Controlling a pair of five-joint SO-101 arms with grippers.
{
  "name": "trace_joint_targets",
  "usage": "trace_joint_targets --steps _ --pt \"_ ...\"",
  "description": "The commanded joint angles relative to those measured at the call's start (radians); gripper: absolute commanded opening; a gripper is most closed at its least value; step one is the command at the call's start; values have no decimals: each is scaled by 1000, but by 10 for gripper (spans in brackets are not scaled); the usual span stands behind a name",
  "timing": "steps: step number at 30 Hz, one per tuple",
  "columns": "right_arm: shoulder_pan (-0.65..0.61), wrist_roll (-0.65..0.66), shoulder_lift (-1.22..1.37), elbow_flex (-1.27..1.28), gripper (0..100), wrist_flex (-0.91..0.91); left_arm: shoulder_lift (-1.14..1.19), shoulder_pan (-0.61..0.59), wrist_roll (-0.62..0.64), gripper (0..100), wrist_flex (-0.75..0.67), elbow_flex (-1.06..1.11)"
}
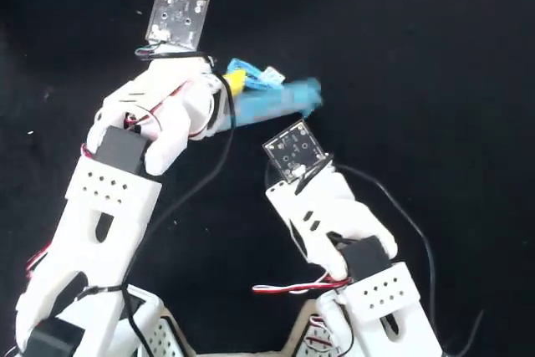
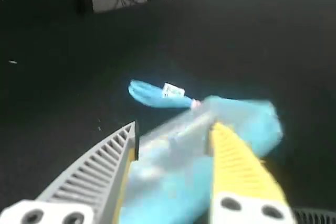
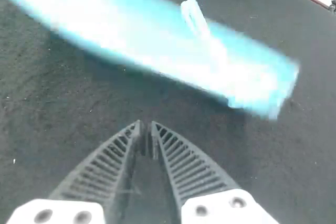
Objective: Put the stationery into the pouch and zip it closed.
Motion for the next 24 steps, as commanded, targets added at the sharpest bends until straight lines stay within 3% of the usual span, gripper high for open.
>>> trace_joint_targets --steps 1,5,12,16,19,24 --pt "8 -8 -15 -13 11 -23 21 -8 2 285 5 -61" --pt "11 -8 -15 -12 11 -23 20 -62 -44 243 11 -58" --pt "11 -37 -15 -13 11 -21 -183 -205 -46 134 226 16" --pt "8 -89 -15 -13 11 -21 -305 -286 -46 22 114 272" --pt "6 -92 -15 -15 11 -23 -407 -348 -46 30 35 452" --pt "6 -92 -15 -82 11 -26 -617 -418 -57 30 31 630"
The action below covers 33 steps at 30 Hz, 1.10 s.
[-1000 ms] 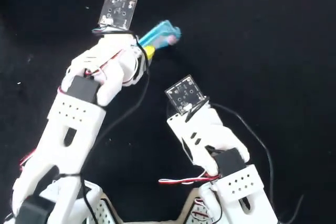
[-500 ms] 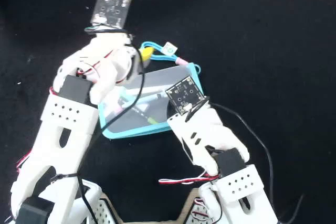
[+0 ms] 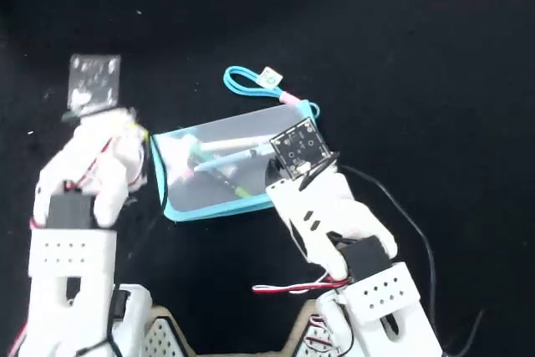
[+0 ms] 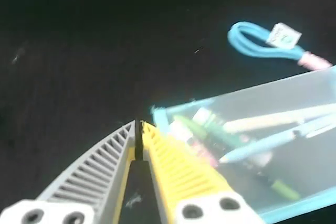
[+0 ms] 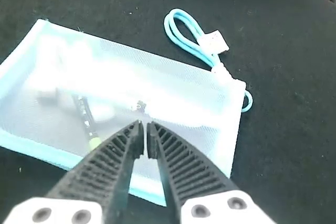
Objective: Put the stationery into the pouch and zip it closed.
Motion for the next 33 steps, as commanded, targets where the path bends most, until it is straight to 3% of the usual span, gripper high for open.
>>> trace_joint_targets --steps 1,7,15,24,28,33 --pt "5 -11 -15 -93 11 -23 -155 -51 -41 30 -17 77" --pt "54 -11 -15 -87 11 55 -322 -67 -161 30 54 206" --pt "189 -63 -15 -61 11 144 -499 -59 -160 33 66 381" --pt "193 -112 -15 59 11 138 -758 -51 -160 33 169 562" --pt "193 -153 -15 93 11 149 -753 -21 -160 33 269 555" --pt "195 -167 -15 128 11 210 -758 -19 -160 33 278 608"
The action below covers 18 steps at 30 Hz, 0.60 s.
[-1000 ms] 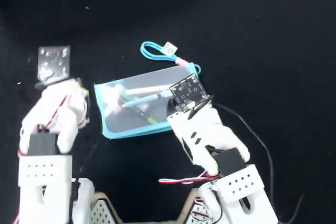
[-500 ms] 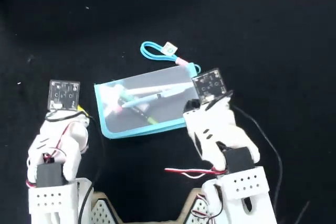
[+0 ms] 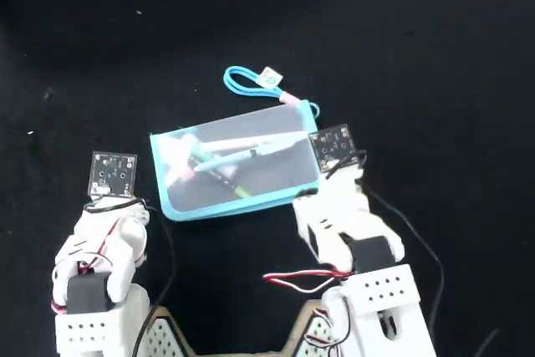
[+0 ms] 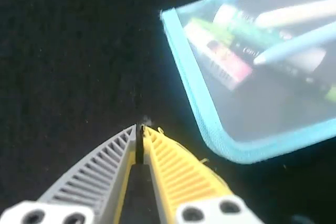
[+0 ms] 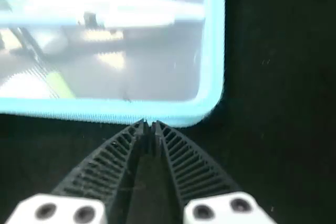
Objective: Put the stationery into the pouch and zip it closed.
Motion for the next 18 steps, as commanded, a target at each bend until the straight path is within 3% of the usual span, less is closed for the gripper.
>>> trace_joint_targets --steps 1,8,13,18 --pt "15 -23 -15 -1 11 25 -2 21 -6 33 5 19" --pt "26 -41 -15 67 11 17 -2 13 -6 30 11 114" --pt "187 -147 -42 30 11 15 -2 13 -6 30 6 147" --pt "173 -103 -176 113 11 15 -2 19 -6 30 6 143"
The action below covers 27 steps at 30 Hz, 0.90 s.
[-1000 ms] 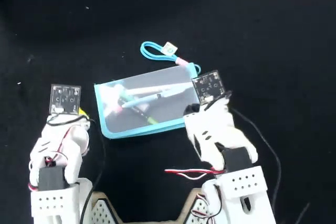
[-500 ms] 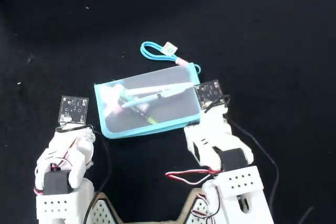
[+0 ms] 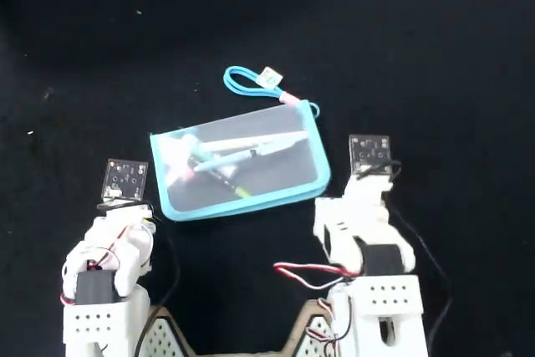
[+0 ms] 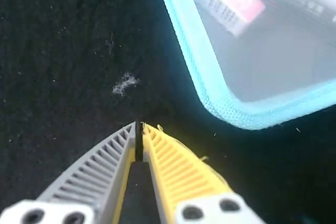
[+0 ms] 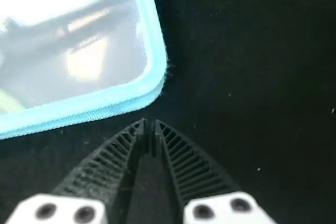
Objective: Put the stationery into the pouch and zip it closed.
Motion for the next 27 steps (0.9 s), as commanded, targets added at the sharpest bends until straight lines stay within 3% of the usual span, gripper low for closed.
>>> trace_joint_targets --steps 1,12,27 --pt "3 28 -113 35 11 0 -8 10 -6 30 -2 5" --pt "2 55 -536 151 12 199 -6 10 -6 32 3 30" --pt "8 61 -507 165 12 334 -5 10 -6 31 5 30"
